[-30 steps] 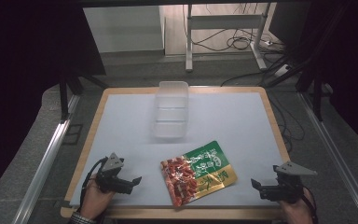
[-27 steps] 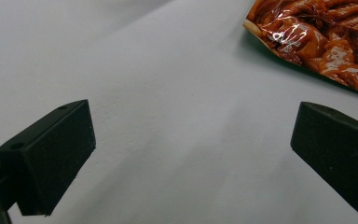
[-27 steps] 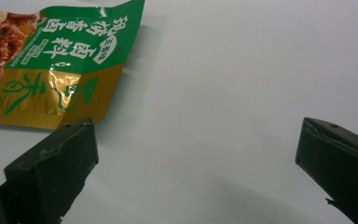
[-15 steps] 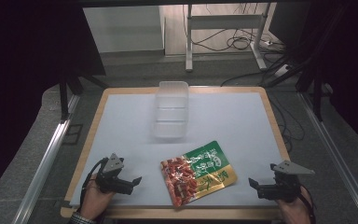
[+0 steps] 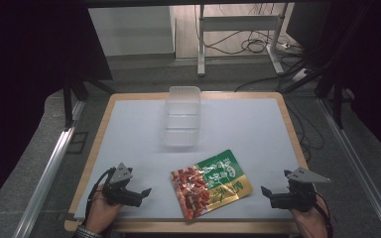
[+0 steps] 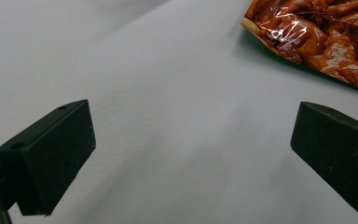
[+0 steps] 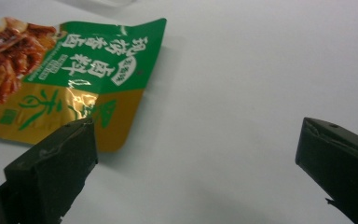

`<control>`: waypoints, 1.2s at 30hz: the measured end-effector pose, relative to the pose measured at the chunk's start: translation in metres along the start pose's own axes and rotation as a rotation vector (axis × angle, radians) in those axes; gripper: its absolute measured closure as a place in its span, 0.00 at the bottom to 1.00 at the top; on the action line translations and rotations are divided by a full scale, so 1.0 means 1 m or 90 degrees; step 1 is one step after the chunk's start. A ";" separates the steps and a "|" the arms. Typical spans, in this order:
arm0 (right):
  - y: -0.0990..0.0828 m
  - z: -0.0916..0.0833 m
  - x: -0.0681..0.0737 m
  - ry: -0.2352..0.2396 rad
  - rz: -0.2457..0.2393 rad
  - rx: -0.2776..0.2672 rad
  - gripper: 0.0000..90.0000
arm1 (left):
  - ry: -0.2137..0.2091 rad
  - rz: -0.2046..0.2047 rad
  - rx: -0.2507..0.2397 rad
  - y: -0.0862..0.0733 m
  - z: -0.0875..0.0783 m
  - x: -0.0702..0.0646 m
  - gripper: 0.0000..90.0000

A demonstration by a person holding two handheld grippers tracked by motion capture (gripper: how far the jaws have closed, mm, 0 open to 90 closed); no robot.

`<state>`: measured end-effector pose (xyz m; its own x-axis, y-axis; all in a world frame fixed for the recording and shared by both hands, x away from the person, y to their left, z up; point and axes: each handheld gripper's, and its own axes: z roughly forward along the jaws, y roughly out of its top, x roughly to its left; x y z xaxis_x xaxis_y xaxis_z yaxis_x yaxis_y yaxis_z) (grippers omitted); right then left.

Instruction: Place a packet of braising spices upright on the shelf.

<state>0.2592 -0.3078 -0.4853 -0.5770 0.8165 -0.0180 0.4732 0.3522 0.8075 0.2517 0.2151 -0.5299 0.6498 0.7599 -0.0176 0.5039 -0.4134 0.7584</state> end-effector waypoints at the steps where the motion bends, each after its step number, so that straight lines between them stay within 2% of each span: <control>1: 0.000 0.000 0.000 0.000 0.000 0.000 0.00 | 0.000 0.000 0.000 0.000 0.000 0.000 0.00; 3: 0.002 0.002 0.001 0.015 0.004 -0.007 0.00 | 0.001 0.001 0.001 0.000 0.000 0.000 0.00; 15: 0.009 0.014 0.007 0.051 0.009 -0.008 0.00 | 0.001 0.002 0.003 0.000 0.001 0.000 0.00; 18: 0.011 0.017 0.010 0.067 0.000 -0.007 0.00 | 0.002 0.003 0.004 0.000 0.002 0.000 0.00; 19: 0.012 0.020 0.012 0.083 -0.003 -0.017 0.00 | 0.001 0.004 0.004 0.000 0.002 0.000 0.00; 23: 0.015 0.026 0.016 0.091 -0.021 -0.021 0.00 | 0.001 0.006 0.006 0.000 0.002 0.000 0.00; 28: 0.016 0.038 0.018 0.108 -0.031 -0.007 0.00 | -0.001 0.008 0.009 0.000 0.003 0.000 0.00; 36: 0.017 0.052 0.019 0.140 -0.025 0.005 0.00 | -0.002 0.014 0.010 0.000 0.003 -0.001 0.00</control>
<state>0.2916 -0.2627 -0.5024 -0.7262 0.6827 0.0806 0.4524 0.3863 0.8038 0.2528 0.2124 -0.5319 0.6623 0.7493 -0.0036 0.4987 -0.4372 0.7484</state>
